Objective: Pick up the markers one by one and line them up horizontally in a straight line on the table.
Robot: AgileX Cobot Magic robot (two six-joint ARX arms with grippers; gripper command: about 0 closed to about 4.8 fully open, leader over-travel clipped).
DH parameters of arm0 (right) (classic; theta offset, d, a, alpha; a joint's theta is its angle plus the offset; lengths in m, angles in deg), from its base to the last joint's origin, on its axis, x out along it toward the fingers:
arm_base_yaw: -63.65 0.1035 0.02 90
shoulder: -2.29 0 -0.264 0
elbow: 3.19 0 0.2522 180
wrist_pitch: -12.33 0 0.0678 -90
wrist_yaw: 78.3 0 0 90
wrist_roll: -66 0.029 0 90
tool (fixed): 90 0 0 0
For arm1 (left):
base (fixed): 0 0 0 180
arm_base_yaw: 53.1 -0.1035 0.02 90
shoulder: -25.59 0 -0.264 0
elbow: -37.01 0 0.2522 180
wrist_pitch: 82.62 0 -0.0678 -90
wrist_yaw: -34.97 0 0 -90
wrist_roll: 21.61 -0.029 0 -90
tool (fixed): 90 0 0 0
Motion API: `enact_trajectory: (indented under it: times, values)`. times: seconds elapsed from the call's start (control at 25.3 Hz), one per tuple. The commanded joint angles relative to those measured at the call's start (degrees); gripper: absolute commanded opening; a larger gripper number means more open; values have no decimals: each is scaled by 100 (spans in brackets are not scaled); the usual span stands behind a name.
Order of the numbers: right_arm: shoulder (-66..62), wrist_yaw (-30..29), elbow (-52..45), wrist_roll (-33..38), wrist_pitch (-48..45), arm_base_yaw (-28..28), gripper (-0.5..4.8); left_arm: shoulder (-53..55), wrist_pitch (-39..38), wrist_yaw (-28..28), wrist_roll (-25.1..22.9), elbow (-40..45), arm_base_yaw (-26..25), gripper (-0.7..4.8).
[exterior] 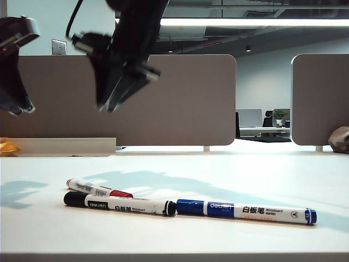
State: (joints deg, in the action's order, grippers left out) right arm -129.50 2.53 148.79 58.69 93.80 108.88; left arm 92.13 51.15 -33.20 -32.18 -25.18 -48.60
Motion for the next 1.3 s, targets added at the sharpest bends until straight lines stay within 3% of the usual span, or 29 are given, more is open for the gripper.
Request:
enact_trajectory:
  times: [0.04,0.08,0.24,0.59,0.95,1.15,1.3]
  values:
    - [378,365,50,116,686,15,94,-31,-92,-391,-527,-11,343,117]
    - [525,448,48,146,1189,15,94,-28,-136,-570,-632,-33,516,116]
    - [1268,544,-122,503,1193,24,43,37,-304,-1034,-1185,-308,793,115]
    - [2347,490,-756,782,1200,-79,41,857,-734,-1029,-1569,-970,1117,112]
    - [3016,411,-2232,623,1200,-101,45,1241,-1537,-1228,-2693,-1394,1436,112]
    - [3314,295,-2820,553,1198,-256,45,1259,-1823,-1869,-3375,-1432,1436,112]
    - [3547,146,-3351,400,1196,-372,45,1322,-1735,-1751,-4105,-1434,1438,112]
